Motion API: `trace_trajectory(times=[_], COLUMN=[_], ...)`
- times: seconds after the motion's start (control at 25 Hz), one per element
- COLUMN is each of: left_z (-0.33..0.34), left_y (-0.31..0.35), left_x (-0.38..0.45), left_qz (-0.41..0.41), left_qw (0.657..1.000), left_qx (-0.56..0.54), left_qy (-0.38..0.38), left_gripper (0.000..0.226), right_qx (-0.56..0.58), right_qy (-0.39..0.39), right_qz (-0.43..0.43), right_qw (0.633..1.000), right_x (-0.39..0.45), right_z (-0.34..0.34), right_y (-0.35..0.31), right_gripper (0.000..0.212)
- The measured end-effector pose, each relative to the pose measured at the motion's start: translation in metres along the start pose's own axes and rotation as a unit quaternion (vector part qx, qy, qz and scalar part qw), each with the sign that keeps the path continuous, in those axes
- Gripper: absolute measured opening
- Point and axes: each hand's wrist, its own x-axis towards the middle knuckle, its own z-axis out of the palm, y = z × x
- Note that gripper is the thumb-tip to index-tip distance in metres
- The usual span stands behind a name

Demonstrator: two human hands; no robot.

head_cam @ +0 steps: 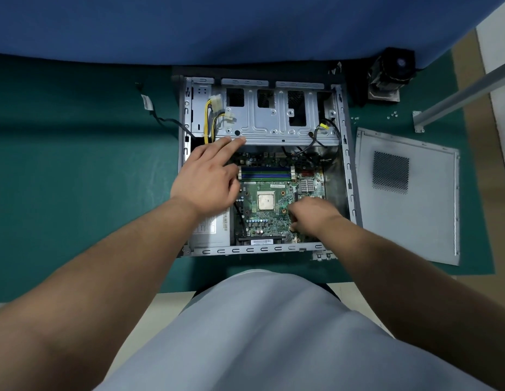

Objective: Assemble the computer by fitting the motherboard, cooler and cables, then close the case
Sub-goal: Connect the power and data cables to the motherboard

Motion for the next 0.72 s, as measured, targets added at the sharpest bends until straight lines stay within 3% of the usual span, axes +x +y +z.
trace_trajectory(times=[0.08,0.2,0.32,0.48,0.56,0.72], left_z=[0.001,0.004,0.005,0.007,0.006,0.004], left_y=[0.001,0.0,-0.001,0.0,0.0,0.001], left_x=[-0.001,-0.002,-0.001,-0.002,-0.002,-0.001], left_qz=[-0.003,-0.006,-0.005,-0.008,-0.011,-0.015], left_qw=[1.0,1.0,1.0,1.0,1.0,1.0], left_qx=[-0.001,-0.001,-0.002,0.002,0.003,0.011], left_qy=[0.005,0.013,0.013,0.008,0.007,-0.004], left_gripper=[0.037,0.036,0.037,0.039,0.041,0.042], right_qx=[-0.011,0.066,0.155,0.219,0.226,0.13], right_qy=[0.013,0.057,0.198,0.389,0.398,0.306], right_qz=[-0.005,-0.012,-0.011,0.055,0.106,0.184], right_qw=[1.0,0.996,0.968,0.893,0.883,0.925], right_x=[-0.005,-0.017,-0.036,-0.036,-0.027,-0.011], right_z=[-0.001,-0.01,-0.034,-0.085,-0.108,-0.127], right_y=[-0.003,-0.001,0.012,0.048,0.068,0.074], right_gripper=[0.01,0.022,0.019,0.018,0.024,0.027])
